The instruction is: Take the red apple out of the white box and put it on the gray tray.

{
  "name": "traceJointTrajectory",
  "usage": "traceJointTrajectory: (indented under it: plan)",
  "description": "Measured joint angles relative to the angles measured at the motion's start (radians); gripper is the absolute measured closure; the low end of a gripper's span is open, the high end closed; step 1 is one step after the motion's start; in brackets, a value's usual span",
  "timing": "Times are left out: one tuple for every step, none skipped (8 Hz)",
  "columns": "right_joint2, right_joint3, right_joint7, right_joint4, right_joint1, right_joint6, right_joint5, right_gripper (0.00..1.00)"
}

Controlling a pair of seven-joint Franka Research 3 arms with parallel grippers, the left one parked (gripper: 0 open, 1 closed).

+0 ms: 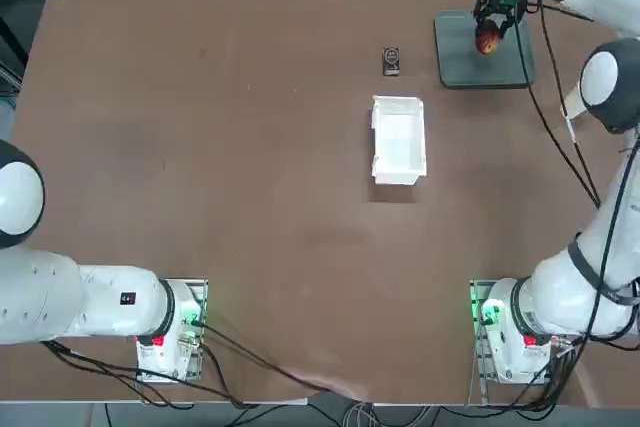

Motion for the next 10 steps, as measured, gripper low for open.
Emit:
traceJointTrajectory:
  plan:
    - [0.025,0.000,-0.002,0.002,-0.007,0.012,0.000,0.15]
    - [0.040,0.001,-0.002,0.005,-0.008,0.022,0.000,0.15]
    - [0.047,0.001,-0.015,0.008,-0.013,0.028,-0.003,0.15]
    - [0.051,0.000,-0.056,0.008,-0.023,0.042,-0.006,0.15]
    - [0.058,0.000,-0.095,0.008,-0.040,0.054,-0.006,0.15]
    - [0.065,0.000,-0.115,0.008,-0.058,0.061,-0.006,0.15]
    - [0.069,0.001,-0.124,0.010,-0.068,0.066,-0.006,0.15]
    - [0.069,0.001,-0.125,0.012,-0.068,0.066,-0.006,0.15]
    - [0.069,0.002,-0.125,0.012,-0.068,0.068,-0.006,0.14]
    - [0.070,0.003,-0.125,0.012,-0.068,0.073,-0.006,0.06]
